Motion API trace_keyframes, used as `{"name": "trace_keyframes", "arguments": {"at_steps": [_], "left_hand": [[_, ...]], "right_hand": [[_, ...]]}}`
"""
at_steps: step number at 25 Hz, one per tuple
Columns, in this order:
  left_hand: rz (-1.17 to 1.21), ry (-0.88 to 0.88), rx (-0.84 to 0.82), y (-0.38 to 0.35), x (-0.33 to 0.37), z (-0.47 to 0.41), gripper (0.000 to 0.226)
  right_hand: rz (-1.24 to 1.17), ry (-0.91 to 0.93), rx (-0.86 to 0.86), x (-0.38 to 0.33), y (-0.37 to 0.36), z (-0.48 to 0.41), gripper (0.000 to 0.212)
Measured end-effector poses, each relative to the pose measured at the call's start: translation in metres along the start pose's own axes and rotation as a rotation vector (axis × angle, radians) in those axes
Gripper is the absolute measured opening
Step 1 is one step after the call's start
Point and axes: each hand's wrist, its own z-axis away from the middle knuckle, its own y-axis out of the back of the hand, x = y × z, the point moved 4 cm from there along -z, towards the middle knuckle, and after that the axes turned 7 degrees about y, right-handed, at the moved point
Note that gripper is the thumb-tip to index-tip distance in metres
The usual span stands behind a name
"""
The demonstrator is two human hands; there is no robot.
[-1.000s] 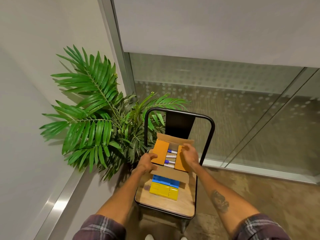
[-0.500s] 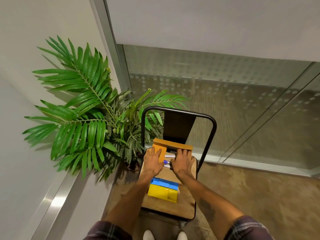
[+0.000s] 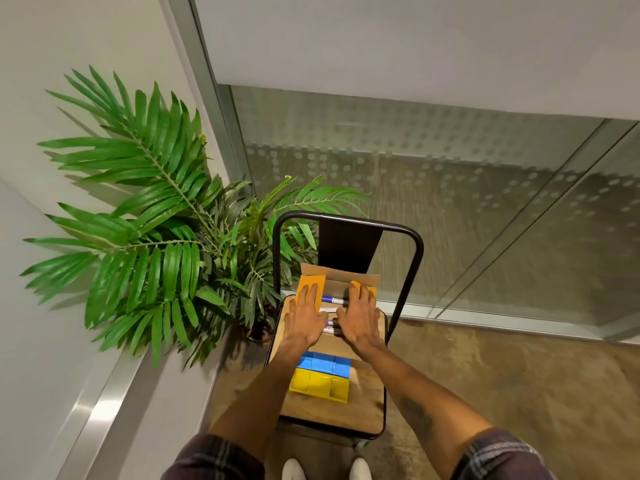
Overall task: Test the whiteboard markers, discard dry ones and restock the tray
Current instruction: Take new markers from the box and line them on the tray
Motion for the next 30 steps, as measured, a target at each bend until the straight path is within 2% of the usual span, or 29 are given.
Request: {"name": "trace_keyframes", "arguments": {"at_steps": [4, 7, 10, 12, 17, 19, 21, 24, 27, 30], "left_hand": [[0.131, -0.053, 0.098, 0.023, 0.005, 0.014, 0.057], [0.319, 0.045, 0.179, 0.035, -0.008, 0.019, 0.052], [0.429, 0.195, 0.25, 0.039, -0.028, 0.02, 0.05], [0.405, 0.253, 0.291, 0.043, -0.037, 0.021, 0.055], [0.079, 0.279, 0.432, 0.05, -0.043, 0.016, 0.068], [-0.02, 0.279, 0.439, 0.05, -0.039, 0.017, 0.065], [-0.08, 0.23, 0.43, 0.047, -0.035, 0.017, 0.051], [-0.043, 0.145, 0.377, 0.038, -0.036, 0.02, 0.033], [0.091, 0.113, 0.333, 0.028, -0.042, 0.021, 0.031], [0.156, 0.08, 0.338, 0.025, -0.044, 0.018, 0.033]], "right_hand": [[-0.108, 0.037, 0.092, -0.001, 0.017, 0.0, 0.041], [-0.179, 0.052, 0.146, 0.005, 0.033, 0.003, 0.029], [-0.231, 0.034, 0.188, 0.018, 0.044, 0.01, 0.03], [-0.233, 0.017, 0.208, 0.027, 0.05, 0.014, 0.031], [-0.092, -0.033, 0.246, 0.049, 0.059, 0.023, 0.042], [0.029, -0.048, 0.233, 0.058, 0.057, 0.027, 0.04], [0.127, -0.089, 0.247, 0.067, 0.053, 0.032, 0.034], [0.224, -0.085, 0.224, 0.07, 0.05, 0.036, 0.026], [0.242, -0.05, 0.146, 0.068, 0.048, 0.036, 0.029], [0.264, -0.023, 0.147, 0.064, 0.049, 0.036, 0.028]]}}
